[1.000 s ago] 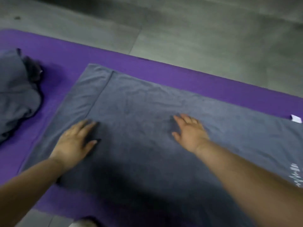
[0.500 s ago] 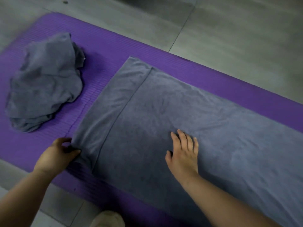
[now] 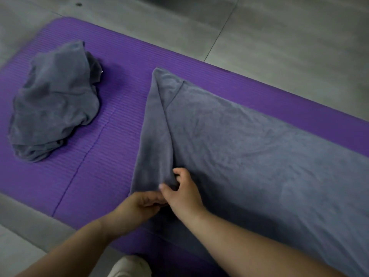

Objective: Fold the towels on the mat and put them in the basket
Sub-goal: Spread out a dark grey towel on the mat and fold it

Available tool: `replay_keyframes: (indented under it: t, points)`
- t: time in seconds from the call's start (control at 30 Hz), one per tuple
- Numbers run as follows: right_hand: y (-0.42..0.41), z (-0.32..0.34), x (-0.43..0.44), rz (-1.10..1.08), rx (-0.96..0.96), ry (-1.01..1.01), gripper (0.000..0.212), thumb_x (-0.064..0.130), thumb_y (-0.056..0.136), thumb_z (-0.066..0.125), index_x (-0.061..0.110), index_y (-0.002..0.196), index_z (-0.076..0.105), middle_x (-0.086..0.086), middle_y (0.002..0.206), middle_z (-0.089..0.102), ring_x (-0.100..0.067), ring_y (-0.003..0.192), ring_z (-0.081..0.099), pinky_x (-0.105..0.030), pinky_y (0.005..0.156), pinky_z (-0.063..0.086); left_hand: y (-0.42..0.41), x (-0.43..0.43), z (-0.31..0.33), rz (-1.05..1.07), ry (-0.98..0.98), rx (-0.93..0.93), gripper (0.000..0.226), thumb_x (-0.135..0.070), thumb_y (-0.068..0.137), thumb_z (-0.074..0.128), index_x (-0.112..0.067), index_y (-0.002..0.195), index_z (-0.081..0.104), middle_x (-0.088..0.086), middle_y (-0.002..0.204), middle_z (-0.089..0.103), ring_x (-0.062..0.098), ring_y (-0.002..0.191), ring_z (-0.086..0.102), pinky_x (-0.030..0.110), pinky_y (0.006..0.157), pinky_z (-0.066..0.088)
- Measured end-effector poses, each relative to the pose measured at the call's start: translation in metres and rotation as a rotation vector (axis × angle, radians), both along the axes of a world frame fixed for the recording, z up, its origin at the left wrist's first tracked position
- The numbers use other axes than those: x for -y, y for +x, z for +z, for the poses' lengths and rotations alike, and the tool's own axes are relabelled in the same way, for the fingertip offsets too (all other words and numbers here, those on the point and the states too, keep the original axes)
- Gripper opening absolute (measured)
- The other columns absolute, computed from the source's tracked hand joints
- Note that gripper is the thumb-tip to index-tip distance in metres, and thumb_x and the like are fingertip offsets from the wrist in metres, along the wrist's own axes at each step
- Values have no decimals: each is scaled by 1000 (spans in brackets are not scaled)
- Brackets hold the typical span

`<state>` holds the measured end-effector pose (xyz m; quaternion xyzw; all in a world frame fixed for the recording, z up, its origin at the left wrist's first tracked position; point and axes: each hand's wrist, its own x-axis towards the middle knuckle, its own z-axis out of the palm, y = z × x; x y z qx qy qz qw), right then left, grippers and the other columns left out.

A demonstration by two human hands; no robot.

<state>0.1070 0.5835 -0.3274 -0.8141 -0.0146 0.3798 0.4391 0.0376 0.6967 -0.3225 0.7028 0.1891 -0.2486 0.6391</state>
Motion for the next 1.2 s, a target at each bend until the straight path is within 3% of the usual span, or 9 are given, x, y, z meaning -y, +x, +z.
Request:
replay_keyframes:
  t: [0.13, 0.23, 0.43, 0.6, 0.77, 0.87, 0.93, 1.0, 1.2]
  points:
    - [4, -11, 6, 10, -37, -61, 36, 8, 88, 49, 15, 123, 47, -8, 120, 60, -27, 105, 60, -41, 91, 50, 24, -22, 6, 250, 282, -6, 59, 24, 82, 38, -21, 61, 68, -14, 54, 66, -9, 53, 59, 2, 57, 44]
    - [2, -7, 7, 82, 39, -64, 38, 8, 89, 46, 16, 127, 46, -6, 123, 58, -22, 111, 56, -36, 96, 46, 76, -39, 17, 279, 667, 138, 28, 5, 86, 50, -10, 100, 69, 0, 94, 66, -1, 87, 62, 7, 74, 40]
    - [-3, 5, 9, 164, 207, -88, 45, 14, 95, 38, 21, 139, 33, 0, 137, 47, -15, 124, 45, -25, 103, 35, 184, -42, 13, -18, 953, 39, 69, -33, 82, 63, -12, 140, 30, 17, 141, 34, 32, 128, 39, 37, 104, 32]
    - [-7, 12, 24, 159, 230, -58, 43, 16, 97, 35, 24, 140, 32, 7, 140, 42, -9, 124, 43, -16, 99, 31, 203, -30, 1, -101, 1117, -57, 75, -16, 83, 62, -15, 144, 17, 14, 147, 18, 40, 126, 37, 47, 101, 35]
    - [0, 18, 53, 100, 296, -89, 41, 10, 95, 36, 24, 134, 40, 4, 134, 49, -11, 120, 45, -16, 96, 31, 210, -43, -3, 174, 1114, 94, 43, -2, 85, 46, -7, 128, 45, 24, 133, 44, 42, 119, 44, 45, 99, 37]
    - [9, 27, 79, 206, 398, -98, 40, 12, 92, 39, 25, 129, 46, 3, 130, 53, -13, 118, 49, -19, 94, 35, 211, -45, 2, 344, 911, 140, 41, -1, 89, 41, -6, 129, 49, 20, 131, 51, 33, 115, 52, 25, 97, 40]
    - [25, 40, 101, 386, 525, -154, 40, 14, 77, 49, 21, 115, 57, 2, 109, 67, -11, 98, 62, -17, 82, 43, 213, -40, 10, 414, 696, 152, 42, 1, 90, 40, -9, 129, 51, 16, 129, 53, 22, 96, 59, 6, 74, 45]
    - [40, 55, 141, 387, 557, -225, 42, 15, 59, 57, 19, 99, 67, 6, 83, 72, -5, 71, 65, -9, 68, 43, 219, -24, 23, 396, 564, 186, 46, 5, 89, 40, -9, 132, 47, 15, 132, 51, 21, 108, 56, 9, 81, 44]
    - [32, 107, 258, 70, 338, -168, 66, 10, 80, 56, 75, 74, 46, 40, 66, 57, 17, 66, 56, -1, 66, 41, 239, 83, 83, 28, 488, 410, 61, 11, 80, 47, -10, 137, 39, 18, 136, 46, 28, 123, 46, 21, 88, 39]
